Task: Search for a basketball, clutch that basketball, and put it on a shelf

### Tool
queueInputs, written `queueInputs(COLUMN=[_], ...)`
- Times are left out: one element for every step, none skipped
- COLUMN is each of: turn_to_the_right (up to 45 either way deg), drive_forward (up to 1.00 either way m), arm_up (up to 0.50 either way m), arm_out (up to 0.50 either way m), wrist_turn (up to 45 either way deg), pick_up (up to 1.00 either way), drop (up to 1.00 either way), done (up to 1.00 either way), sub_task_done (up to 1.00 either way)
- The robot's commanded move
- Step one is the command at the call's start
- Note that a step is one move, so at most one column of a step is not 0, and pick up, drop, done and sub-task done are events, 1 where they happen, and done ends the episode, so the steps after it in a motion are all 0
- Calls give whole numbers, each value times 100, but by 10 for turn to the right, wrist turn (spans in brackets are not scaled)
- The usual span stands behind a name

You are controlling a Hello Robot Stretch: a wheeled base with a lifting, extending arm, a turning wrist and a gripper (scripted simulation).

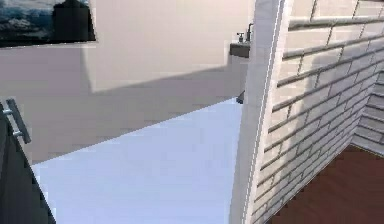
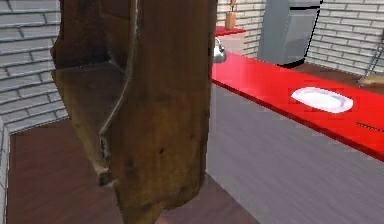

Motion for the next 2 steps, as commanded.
queueInputs(turn_to_the_right=[0, -300], drive_forward=[50, 0], arm_up=[0, 0], arm_out=[0, 0], wrist_turn=[0, 0], pick_up=[0, 0], drop=[0, 0], done=[0, 0], sub_task_done=[0, 0])
